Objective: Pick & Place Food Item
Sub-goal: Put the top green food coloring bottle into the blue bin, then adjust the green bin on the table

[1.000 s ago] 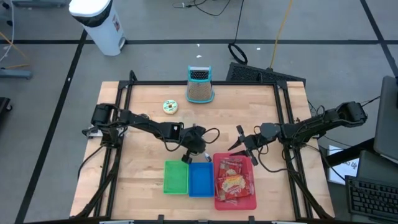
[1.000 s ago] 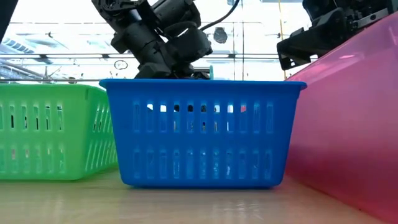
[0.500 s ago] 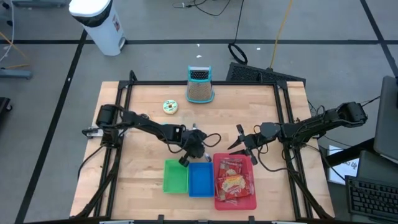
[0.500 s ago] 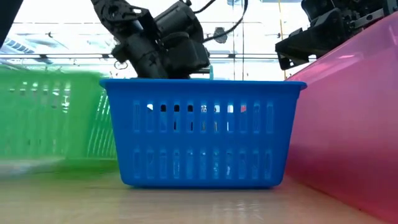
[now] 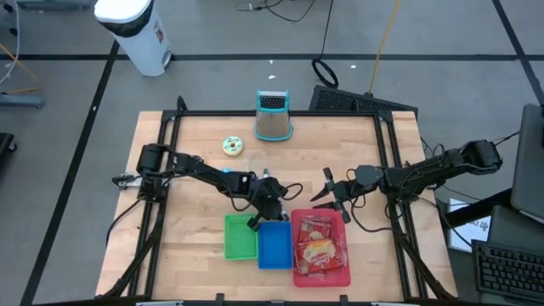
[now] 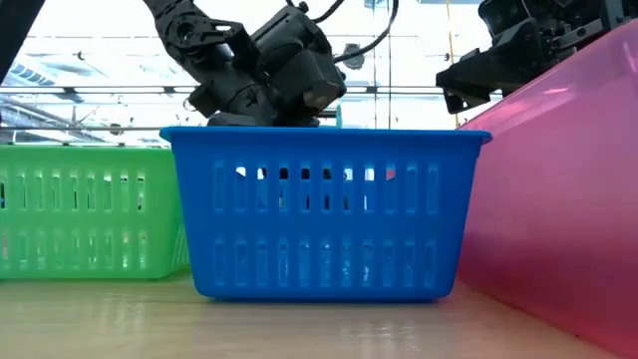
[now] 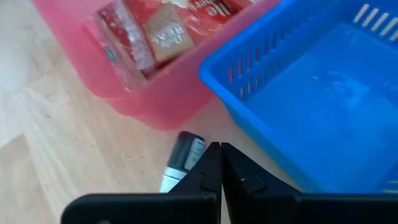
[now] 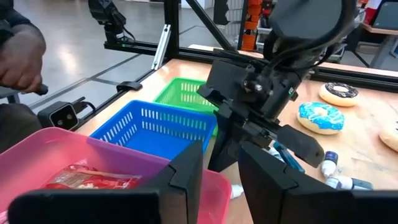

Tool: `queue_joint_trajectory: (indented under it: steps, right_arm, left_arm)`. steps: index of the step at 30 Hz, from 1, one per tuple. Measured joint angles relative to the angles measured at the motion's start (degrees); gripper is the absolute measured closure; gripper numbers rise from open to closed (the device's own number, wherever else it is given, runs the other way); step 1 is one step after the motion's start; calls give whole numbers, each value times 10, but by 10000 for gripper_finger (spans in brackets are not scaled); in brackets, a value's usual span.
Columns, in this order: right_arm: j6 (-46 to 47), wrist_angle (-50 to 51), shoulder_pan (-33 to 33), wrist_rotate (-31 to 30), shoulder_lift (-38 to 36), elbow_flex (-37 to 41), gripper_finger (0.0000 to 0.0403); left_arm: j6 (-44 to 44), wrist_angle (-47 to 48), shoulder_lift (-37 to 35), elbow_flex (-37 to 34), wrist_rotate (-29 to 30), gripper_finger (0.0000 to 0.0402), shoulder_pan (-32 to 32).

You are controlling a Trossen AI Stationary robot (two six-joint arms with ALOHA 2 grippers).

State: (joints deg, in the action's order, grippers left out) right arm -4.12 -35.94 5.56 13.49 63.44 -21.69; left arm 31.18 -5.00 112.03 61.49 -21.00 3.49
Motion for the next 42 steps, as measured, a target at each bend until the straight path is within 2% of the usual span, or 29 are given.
queue_joint_trajectory:
  steps: [9,13,15,19,21,23,26,33,38,42]
  right_arm:
    - [4,-3,-3,0,0,0,312]
    - [4,-3,-3,1,0,0,312]
    - [4,-3,-3,0,0,0,312]
    - [4,-3,-3,0,0,0,312]
    - [4,-3,-3,1,0,0,312]
    - [4,-3,-3,1,0,0,312]
    - [4,-3,-3,1,0,0,312]
    - [4,-2,-3,1,0,0,312]
    - [4,5,-3,1,0,0,312]
    - [4,7,-3,1,0,0,312]
  left_arm:
    - [-23,-22,47,1,-7,400,-10]
    - [-47,-61,56,1,-4,400,-13]
    - [-69,-97,59,0,42,399,-14]
    - [-105,-149,59,0,228,400,-19]
    - [-115,-161,59,0,298,400,-19]
    - [-124,-159,52,0,325,397,-19]
    - [-128,-156,33,0,315,391,-20]
    - [-182,-90,-39,0,307,398,-8]
    - [-239,40,-110,0,350,392,-1]
    - [-281,137,-158,0,350,399,18]
